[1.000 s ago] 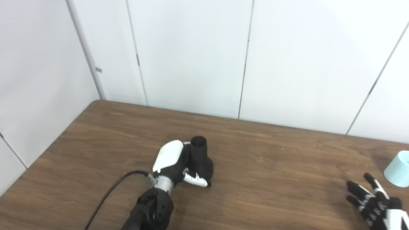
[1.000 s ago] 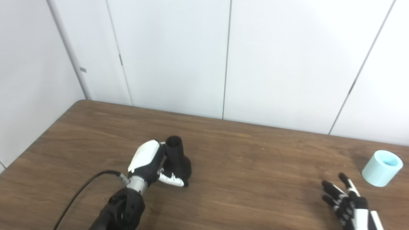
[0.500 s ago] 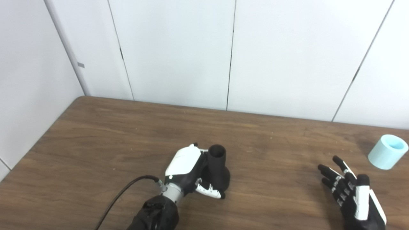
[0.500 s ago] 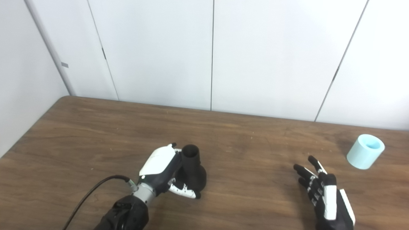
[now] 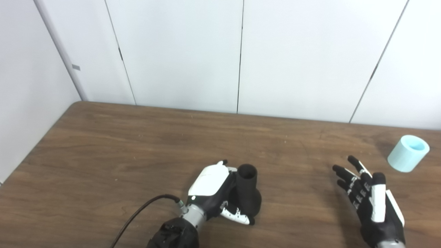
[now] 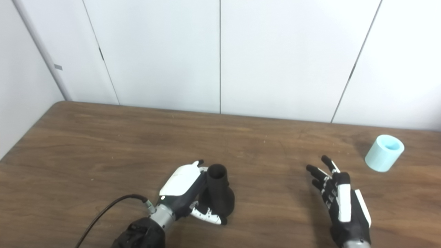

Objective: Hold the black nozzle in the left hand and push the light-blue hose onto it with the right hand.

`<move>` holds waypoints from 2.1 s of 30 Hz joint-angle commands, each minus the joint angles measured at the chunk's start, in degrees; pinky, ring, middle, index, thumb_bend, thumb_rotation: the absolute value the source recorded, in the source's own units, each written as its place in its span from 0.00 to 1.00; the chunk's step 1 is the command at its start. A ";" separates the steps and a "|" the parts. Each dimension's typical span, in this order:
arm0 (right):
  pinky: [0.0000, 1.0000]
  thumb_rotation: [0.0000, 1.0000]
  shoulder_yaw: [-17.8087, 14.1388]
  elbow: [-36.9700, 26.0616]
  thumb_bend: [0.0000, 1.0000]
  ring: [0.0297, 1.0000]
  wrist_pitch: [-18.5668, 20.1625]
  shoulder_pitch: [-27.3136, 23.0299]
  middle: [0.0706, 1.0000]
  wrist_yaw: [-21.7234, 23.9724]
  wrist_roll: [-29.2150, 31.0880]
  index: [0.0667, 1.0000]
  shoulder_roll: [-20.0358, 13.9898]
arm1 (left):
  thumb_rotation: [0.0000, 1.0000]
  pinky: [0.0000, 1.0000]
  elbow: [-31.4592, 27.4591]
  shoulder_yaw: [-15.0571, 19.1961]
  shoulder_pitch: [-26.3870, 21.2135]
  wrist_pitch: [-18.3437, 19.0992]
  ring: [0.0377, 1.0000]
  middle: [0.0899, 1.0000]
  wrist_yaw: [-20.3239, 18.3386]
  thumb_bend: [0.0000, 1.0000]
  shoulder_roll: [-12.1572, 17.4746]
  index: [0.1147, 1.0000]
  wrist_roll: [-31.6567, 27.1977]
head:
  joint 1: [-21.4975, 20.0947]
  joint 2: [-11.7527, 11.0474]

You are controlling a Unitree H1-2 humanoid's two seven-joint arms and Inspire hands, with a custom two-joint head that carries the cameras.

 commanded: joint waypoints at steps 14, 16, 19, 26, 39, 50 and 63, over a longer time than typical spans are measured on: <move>0.89 1.00 0.53 -2.71 0.58 0.89 -0.06 -1.91 0.76 -0.13 -0.93 0.89 0.21 | 0.00 1.00 2.98 -2.69 4.17 -5.30 0.86 0.43 0.44 0.52 0.17 0.43 2.16 | -1.82 0.30; 0.89 1.00 0.45 -2.56 0.58 0.89 -0.08 -1.93 0.76 -0.01 -0.70 0.89 0.13 | 0.00 1.00 2.99 -2.76 4.67 -5.37 0.85 0.43 0.54 0.52 -0.27 0.43 1.60 | -1.93 0.12; 0.89 1.00 0.08 -2.82 0.58 0.89 0.35 -2.06 0.77 0.07 -0.18 0.89 -0.09 | 0.00 1.00 3.41 -2.68 5.08 -5.58 0.83 0.43 0.72 0.52 -0.77 0.43 0.88 | -2.11 0.08; 0.89 1.00 -1.79 -4.48 0.58 0.88 2.27 -3.33 0.77 -0.07 0.83 0.90 -1.33 | 0.00 1.00 4.64 -2.52 4.51 -6.43 0.81 0.43 0.30 0.52 -0.56 0.43 -0.32 | -5.68 0.35; 0.87 1.00 -7.16 -5.37 0.62 0.87 4.29 -9.54 0.76 -0.26 2.23 0.89 -6.83 | 0.00 1.00 7.07 -3.84 3.37 -7.71 0.79 0.43 -1.26 0.52 -0.37 0.43 -0.31 | -9.01 1.11; 0.87 1.00 -7.70 -8.69 0.63 0.87 4.85 -10.18 0.76 -0.90 0.73 0.88 -7.95 | 0.00 1.00 9.04 -5.00 3.01 -9.15 0.75 0.44 -0.95 0.52 0.37 0.43 0.32 | -10.73 1.65; 0.84 0.96 -5.89 -6.50 0.59 0.87 6.43 -15.57 0.77 -1.40 -8.85 0.84 -14.39 | 0.00 1.00 8.70 -3.12 3.58 -11.76 0.74 0.44 0.09 0.52 2.37 0.43 -1.74 | -23.17 0.49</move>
